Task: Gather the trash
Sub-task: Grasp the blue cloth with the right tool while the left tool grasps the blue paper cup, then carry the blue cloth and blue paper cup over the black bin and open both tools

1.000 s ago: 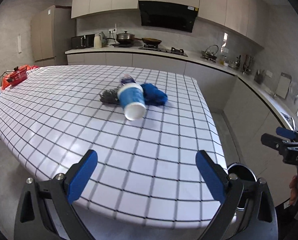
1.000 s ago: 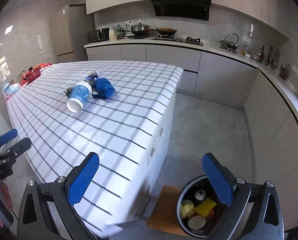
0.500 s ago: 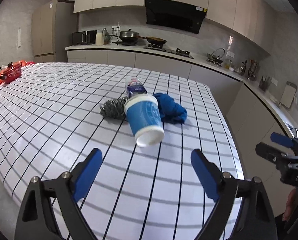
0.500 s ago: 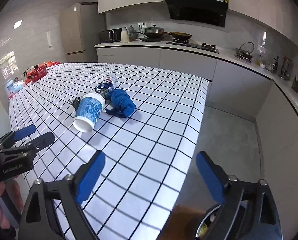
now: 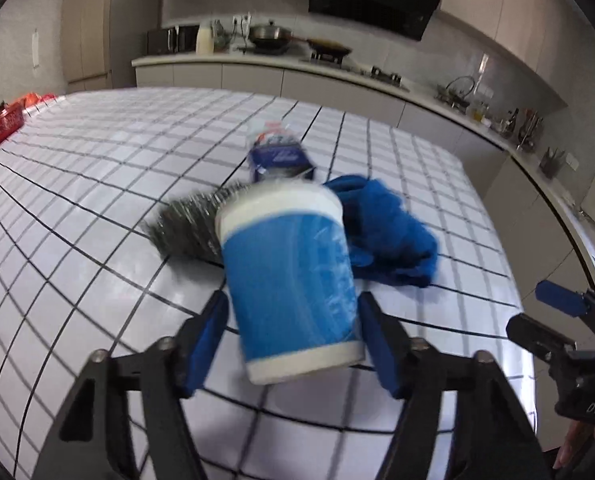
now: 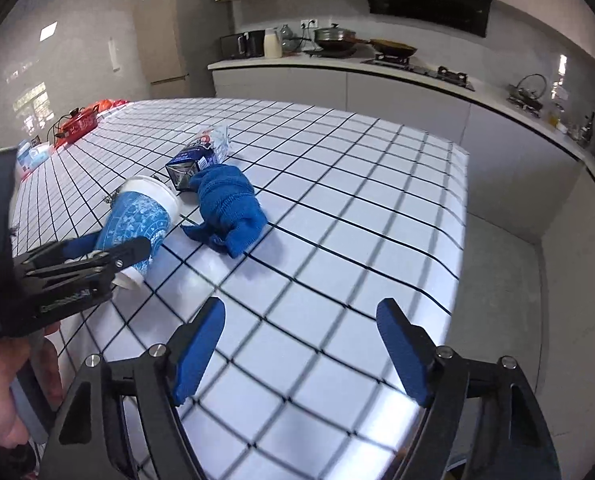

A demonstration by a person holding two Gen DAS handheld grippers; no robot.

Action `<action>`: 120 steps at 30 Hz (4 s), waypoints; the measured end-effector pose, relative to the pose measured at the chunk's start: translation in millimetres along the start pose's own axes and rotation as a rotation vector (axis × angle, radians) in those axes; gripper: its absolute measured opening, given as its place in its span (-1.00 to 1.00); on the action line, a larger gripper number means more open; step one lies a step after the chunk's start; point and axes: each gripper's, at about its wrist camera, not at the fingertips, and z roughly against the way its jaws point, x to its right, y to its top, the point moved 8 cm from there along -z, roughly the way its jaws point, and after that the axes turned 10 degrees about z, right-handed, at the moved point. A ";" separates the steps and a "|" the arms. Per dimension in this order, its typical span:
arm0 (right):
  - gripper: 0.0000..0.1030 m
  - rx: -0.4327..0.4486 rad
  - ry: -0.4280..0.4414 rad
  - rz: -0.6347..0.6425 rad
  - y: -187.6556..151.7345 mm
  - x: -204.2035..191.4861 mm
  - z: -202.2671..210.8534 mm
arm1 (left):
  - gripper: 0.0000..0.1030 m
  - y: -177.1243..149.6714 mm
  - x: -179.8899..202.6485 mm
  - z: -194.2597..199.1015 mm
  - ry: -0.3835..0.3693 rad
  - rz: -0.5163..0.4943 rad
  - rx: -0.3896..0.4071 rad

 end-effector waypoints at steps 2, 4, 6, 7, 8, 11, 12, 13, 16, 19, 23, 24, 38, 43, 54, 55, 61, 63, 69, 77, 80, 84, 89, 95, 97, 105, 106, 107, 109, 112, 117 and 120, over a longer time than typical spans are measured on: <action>0.55 -0.005 0.018 0.009 9.7 -5.9 -13.9 | 0.22 7.1 -13.2 -0.7 0.003 0.004 0.007; 0.53 -0.007 0.027 0.015 19.4 -9.7 -26.5 | 0.22 13.4 -24.8 -1.1 0.004 0.009 0.010; 0.46 -0.012 0.042 0.012 29.1 -13.7 -39.2 | 0.21 18.8 -34.4 -2.1 -0.007 0.005 0.010; 0.43 -0.014 0.051 0.011 35.0 -16.7 -46.2 | 0.21 21.7 -39.3 -2.8 -0.011 0.004 0.009; 0.42 -0.016 0.058 0.011 40.5 -19.7 -52.4 | 0.21 25.6 -43.7 -4.4 -0.016 0.001 0.008; 0.36 -0.028 0.071 0.014 54.5 -29.2 -69.6 | 0.21 33.0 -52.2 -7.5 -0.022 -0.009 0.004; 0.28 -0.037 0.070 0.014 58.7 -32.3 -76.6 | 0.21 34.9 -54.0 -8.2 -0.023 -0.016 0.003; 0.18 -0.042 0.074 0.011 61.9 -35.0 -82.3 | 0.21 36.4 -55.6 -8.7 -0.026 -0.023 0.001; 0.05 -0.078 0.075 -0.003 69.6 -42.6 -100.4 | 0.21 40.6 -58.5 -10.4 -0.033 -0.040 -0.004; -0.13 -0.081 0.070 -0.026 73.7 -47.2 -106.8 | 0.19 44.2 -58.6 -11.2 -0.058 -0.047 -0.008; -0.19 -0.063 0.067 -0.039 75.1 -54.0 -97.8 | 0.17 46.5 -59.8 -5.1 -0.080 -0.052 0.004; -0.19 -0.057 0.064 -0.042 74.7 -54.7 -94.5 | 0.17 46.7 -60.4 -2.4 -0.084 -0.051 0.007; -0.20 -0.011 0.004 -0.072 51.4 -39.5 -27.8 | 0.17 30.1 -49.8 44.8 -0.091 -0.080 0.035; -0.20 0.009 -0.021 -0.075 35.4 -32.7 6.7 | 0.17 16.2 -33.2 66.8 -0.096 -0.111 0.055; -0.20 0.036 -0.054 -0.124 -26.4 -26.7 84.0 | 0.17 -33.5 3.9 112.5 -0.132 -0.137 0.063; -0.20 0.039 -0.057 -0.129 -32.0 -26.2 91.5 | 0.17 -38.4 7.1 116.0 -0.137 -0.138 0.061; -0.20 0.052 -0.079 -0.155 -63.1 -23.4 134.3 | 0.17 -59.7 29.6 135.8 -0.166 -0.170 0.065; -0.20 0.057 -0.090 -0.163 -73.6 -21.7 149.3 | 0.17 -64.8 39.0 141.9 -0.180 -0.181 0.064; -0.20 0.065 -0.122 -0.196 -102.0 -9.9 183.5 | 0.17 -87.5 67.8 153.3 -0.214 -0.223 0.053; -0.20 0.048 -0.195 -0.250 -148.8 25.3 215.8 | 0.17 -112.5 113.0 159.6 -0.265 -0.277 0.034; -0.20 0.042 -0.222 -0.267 -165.2 39.1 226.5 | 0.17 -123.2 131.6 161.8 -0.289 -0.297 0.027; -0.20 0.029 -0.248 -0.293 -188.5 57.7 240.3 | 0.17 -138.1 158.1 163.8 -0.319 -0.326 0.011; -0.20 0.005 -0.280 -0.329 -222.6 86.5 258.0 | 0.17 -159.7 192.0 164.0 -0.356 -0.359 -0.011; -0.20 -0.016 -0.309 -0.359 -257.4 116.8 272.9 | 0.17 -190.6 229.9 159.8 -0.383 -0.391 -0.048; -0.20 -0.026 -0.313 -0.366 -269.8 126.0 276.1 | 0.17 -200.4 239.5 157.1 -0.386 -0.398 -0.063; -0.20 -0.065 -0.298 -0.388 -312.9 153.9 275.8 | 0.17 -244.3 274.3 140.7 -0.372 -0.426 -0.125; -0.20 -0.070 -0.295 -0.390 -317.9 154.9 273.9 | 0.17 -248.9 277.4 138.8 -0.369 -0.430 -0.132; -0.20 -0.076 -0.291 -0.390 -323.2 157.4 272.5 | 0.17 -253.5 280.4 136.1 -0.366 -0.433 -0.141; -0.20 -0.087 -0.283 -0.389 -331.7 161.4 267.9 | 0.17 -262.6 286.3 130.3 -0.361 -0.441 -0.155; -0.20 -0.110 -0.263 -0.386 -343.2 168.0 254.9 | 0.17 -275.7 293.9 117.9 -0.346 -0.453 -0.178; -0.20 -0.154 -0.215 -0.371 -358.2 180.0 224.3 | 0.17 -294.4 297.4 92.4 -0.315 -0.464 -0.226; -0.20 -0.184 -0.174 -0.351 -365.4 184.4 199.6 | 0.17 -306.0 299.5 74.6 -0.294 -0.470 -0.257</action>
